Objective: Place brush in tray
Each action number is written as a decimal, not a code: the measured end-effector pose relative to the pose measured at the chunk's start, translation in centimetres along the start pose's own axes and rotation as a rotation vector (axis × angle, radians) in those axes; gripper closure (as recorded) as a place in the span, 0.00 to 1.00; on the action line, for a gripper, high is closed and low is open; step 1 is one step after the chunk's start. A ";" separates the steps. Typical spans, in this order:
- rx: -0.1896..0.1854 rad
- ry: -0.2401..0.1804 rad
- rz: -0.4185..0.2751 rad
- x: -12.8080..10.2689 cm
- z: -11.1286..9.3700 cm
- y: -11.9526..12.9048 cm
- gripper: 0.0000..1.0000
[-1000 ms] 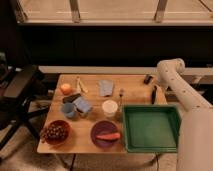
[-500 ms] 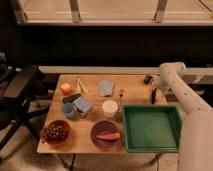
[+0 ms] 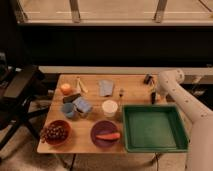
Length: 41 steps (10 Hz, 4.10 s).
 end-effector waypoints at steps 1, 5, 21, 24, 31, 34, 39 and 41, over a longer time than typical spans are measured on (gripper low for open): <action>0.000 -0.005 0.004 -0.1 0.6 -0.1 0.37; -0.003 -0.028 -0.009 0.2 1.4 -0.4 0.51; 0.358 -0.014 -0.207 -1.8 -11.8 -9.9 1.00; 0.366 -0.035 -0.232 -4.9 -15.4 -7.5 1.00; 0.348 -0.053 -0.239 -7.3 -17.3 -5.3 1.00; 0.351 -0.056 -0.248 -7.5 -17.3 -5.4 1.00; 0.419 -0.059 -0.378 -13.7 -20.5 -2.0 1.00; 0.469 -0.068 -0.423 -16.9 -22.3 0.5 1.00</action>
